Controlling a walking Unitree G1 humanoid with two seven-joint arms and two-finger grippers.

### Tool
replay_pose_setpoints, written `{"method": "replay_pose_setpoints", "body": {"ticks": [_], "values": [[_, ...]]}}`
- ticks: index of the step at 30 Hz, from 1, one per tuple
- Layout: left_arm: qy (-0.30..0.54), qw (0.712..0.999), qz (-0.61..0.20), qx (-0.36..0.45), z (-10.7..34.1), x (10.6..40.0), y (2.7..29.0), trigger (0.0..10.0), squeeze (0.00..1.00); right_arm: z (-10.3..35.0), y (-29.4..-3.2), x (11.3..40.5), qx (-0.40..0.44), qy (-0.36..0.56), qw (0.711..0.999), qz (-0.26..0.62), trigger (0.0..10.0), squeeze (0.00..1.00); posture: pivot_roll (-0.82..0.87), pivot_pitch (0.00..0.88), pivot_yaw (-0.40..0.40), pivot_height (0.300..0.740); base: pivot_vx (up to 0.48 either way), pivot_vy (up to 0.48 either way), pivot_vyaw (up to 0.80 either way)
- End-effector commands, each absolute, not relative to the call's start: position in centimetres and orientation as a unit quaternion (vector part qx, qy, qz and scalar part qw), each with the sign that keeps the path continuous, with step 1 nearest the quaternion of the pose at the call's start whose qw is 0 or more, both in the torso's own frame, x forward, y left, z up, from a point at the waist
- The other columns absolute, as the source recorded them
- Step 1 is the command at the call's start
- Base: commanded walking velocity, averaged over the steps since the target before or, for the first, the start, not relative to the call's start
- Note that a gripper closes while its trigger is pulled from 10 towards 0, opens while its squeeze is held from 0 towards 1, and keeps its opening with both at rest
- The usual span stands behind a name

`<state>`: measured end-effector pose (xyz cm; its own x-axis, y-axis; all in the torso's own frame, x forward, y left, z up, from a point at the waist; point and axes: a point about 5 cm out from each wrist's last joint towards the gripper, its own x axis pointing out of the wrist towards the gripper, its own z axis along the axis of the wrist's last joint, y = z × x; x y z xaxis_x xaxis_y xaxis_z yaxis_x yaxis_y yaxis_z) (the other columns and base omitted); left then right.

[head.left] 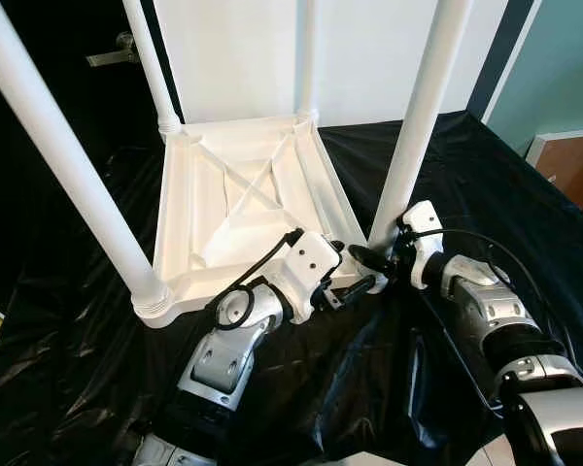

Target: Building children table

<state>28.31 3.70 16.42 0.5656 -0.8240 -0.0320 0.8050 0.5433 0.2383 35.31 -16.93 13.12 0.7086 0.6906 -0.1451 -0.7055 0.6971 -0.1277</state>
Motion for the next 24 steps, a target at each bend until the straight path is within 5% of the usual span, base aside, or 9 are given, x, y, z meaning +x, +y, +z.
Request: {"method": "replay_pose_setpoints", "body": {"ticks": [1,7,8,9,24], "values": [[-0.037,0.889,-0.442,0.112,16.2,28.3,4.0,10.0,0.0,12.2,-16.9,35.0,-0.099,0.067,0.91,0.397,0.0,0.0,-0.01,0.0,-0.024,0.74,0.0,0.0,0.0],[-0.037,0.889,-0.443,0.11,16.2,28.2,3.8,10.0,0.0,11.7,-17.3,35.0,-0.097,0.077,0.909,0.398,0.0,0.0,-0.02,0.0,-0.021,0.74,0.0,0.0,0.0],[-0.037,0.888,-0.444,0.11,16.2,28.2,3.8,10.0,0.0,11.6,-17.4,35.1,-0.093,0.079,0.911,0.394,9.0,0.0,-0.02,0.0,-0.02,0.74,0.0,0.0,0.0],[-0.037,0.888,-0.445,0.11,16.2,28.2,3.7,10.0,0.0,11.7,-17.4,35.1,-0.089,0.076,0.913,0.39,10.0,0.0,-0.02,0.0,-0.019,0.74,0.0,0.0,0.0],[-0.033,0.881,-0.459,0.107,15.9,27.8,3.3,10.0,0.0,11.1,-16.9,35.0,-0.027,0.08,0.98,0.179,10.0,0.0,-0.04,0.0,-0.017,0.74,0.0,0.0,0.0]]}}
